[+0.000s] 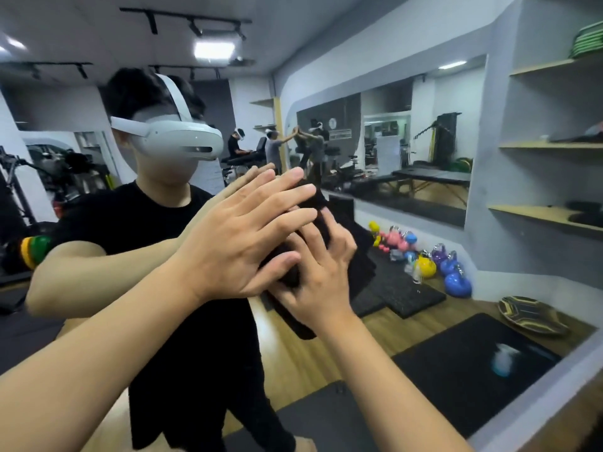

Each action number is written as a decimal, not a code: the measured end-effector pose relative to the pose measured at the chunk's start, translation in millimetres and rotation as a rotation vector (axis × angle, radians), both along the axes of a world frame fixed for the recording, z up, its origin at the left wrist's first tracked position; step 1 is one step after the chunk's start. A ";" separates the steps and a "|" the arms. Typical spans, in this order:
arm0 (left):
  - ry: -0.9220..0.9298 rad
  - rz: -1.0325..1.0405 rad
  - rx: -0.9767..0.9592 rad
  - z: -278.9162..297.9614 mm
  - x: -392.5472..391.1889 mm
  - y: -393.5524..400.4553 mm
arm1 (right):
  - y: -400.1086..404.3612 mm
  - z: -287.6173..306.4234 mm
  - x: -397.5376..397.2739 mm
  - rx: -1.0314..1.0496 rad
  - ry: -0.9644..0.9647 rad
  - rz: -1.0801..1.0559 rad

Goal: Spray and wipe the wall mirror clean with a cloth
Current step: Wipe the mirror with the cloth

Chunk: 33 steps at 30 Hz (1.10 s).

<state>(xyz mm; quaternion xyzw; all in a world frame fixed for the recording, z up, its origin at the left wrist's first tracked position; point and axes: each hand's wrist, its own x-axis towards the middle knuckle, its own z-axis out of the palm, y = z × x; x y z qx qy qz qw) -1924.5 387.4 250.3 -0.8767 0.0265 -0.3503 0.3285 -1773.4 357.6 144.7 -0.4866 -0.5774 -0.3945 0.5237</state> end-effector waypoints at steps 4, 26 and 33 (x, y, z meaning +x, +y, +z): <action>-0.042 0.089 0.065 3.3 15.4 -2.6 | -2.1 22.2 84.7 0.050 0.157 -0.004; -0.194 0.008 -0.007 45.0 164.1 -3.2 | -8.1 -49.7 113.6 -0.066 -0.323 -0.015; -0.136 0.087 0.104 41.0 165.9 -2.5 | -3.7 -14.9 198.7 0.040 0.130 0.023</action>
